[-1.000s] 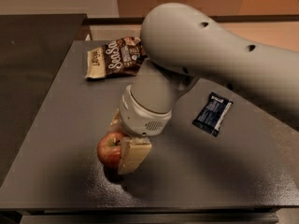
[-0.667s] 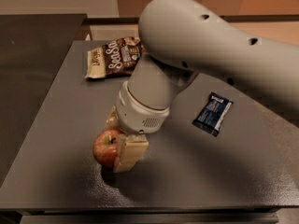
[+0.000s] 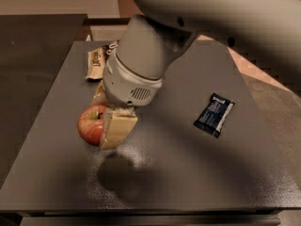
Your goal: Pick apple
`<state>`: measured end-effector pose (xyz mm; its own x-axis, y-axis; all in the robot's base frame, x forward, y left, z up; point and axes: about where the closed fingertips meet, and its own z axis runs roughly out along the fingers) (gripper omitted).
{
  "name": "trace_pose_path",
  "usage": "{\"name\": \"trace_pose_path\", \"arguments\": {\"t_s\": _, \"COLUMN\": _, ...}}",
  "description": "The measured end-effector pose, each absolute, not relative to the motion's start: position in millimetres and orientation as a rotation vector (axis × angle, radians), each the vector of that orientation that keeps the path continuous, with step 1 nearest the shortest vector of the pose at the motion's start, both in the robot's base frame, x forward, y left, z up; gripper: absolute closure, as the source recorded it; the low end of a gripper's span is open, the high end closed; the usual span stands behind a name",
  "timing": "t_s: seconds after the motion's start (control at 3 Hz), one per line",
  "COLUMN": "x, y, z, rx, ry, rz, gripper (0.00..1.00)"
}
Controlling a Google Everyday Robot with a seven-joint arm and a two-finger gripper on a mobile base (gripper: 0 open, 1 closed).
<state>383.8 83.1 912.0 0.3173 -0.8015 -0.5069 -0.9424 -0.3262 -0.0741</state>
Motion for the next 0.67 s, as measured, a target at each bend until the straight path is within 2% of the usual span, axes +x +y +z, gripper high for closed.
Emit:
{"name": "trace_pose_path", "arguments": {"t_s": 0.33, "x": 419.0, "y": 95.6, "z": 965.9, "rx": -2.162, "ry": 1.553, "rz": 0.496, "gripper": 1.00}}
{"name": "trace_pose_path", "arguments": {"t_s": 0.67, "x": 418.9, "y": 95.6, "z": 965.9, "rx": -2.162, "ry": 1.553, "rz": 0.496, "gripper": 1.00}}
